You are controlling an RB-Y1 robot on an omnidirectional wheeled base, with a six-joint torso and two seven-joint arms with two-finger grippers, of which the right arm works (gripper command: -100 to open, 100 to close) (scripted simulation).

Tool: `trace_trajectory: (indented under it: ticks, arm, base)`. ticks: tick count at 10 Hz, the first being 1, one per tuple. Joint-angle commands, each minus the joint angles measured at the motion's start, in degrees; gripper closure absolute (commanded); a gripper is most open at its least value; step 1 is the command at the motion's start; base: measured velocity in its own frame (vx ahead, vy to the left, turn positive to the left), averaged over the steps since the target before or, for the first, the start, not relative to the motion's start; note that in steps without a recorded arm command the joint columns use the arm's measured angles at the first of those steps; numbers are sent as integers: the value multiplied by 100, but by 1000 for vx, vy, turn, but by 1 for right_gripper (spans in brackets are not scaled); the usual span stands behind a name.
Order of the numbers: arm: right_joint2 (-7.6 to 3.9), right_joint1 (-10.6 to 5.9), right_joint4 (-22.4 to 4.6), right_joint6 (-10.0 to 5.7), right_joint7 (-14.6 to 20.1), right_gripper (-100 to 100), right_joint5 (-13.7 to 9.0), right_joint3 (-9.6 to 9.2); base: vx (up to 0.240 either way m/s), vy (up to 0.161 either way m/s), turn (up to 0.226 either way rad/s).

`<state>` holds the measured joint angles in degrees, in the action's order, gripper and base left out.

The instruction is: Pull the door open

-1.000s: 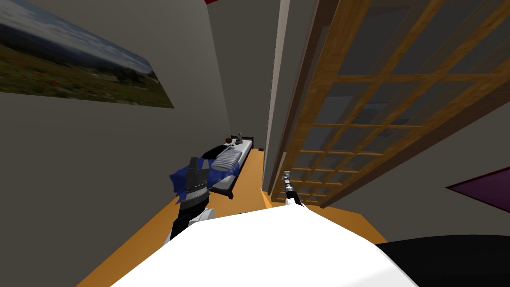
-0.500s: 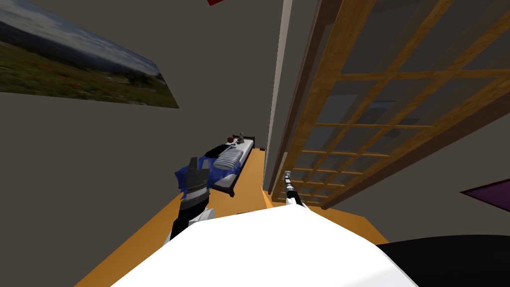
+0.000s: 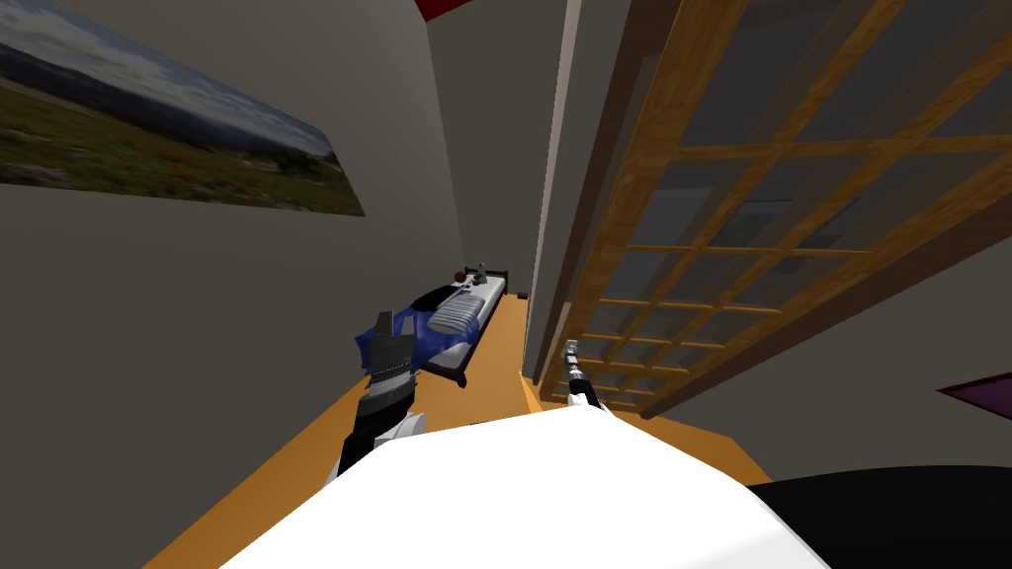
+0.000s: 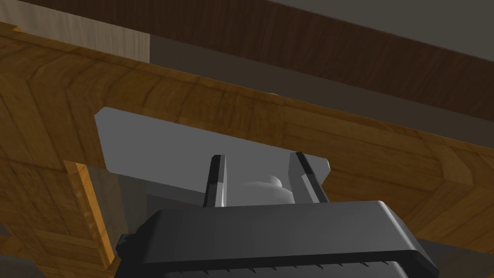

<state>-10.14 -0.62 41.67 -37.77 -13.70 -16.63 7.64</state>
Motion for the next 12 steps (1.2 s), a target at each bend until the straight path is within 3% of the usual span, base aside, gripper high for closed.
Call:
trace_trajectory:
  ticks: [1,10,12]
  arm:
    - [-97,16,-125,-39,272,100,-101,79]
    - [-195,16,-184,-253,1624,100,-378,-138]
    - [-195,16,-184,-253,1700,100,-378,-138]
  base:
    - [-38,-2,72]
    - [-46,-15,72]
    - [-24,-2,30]
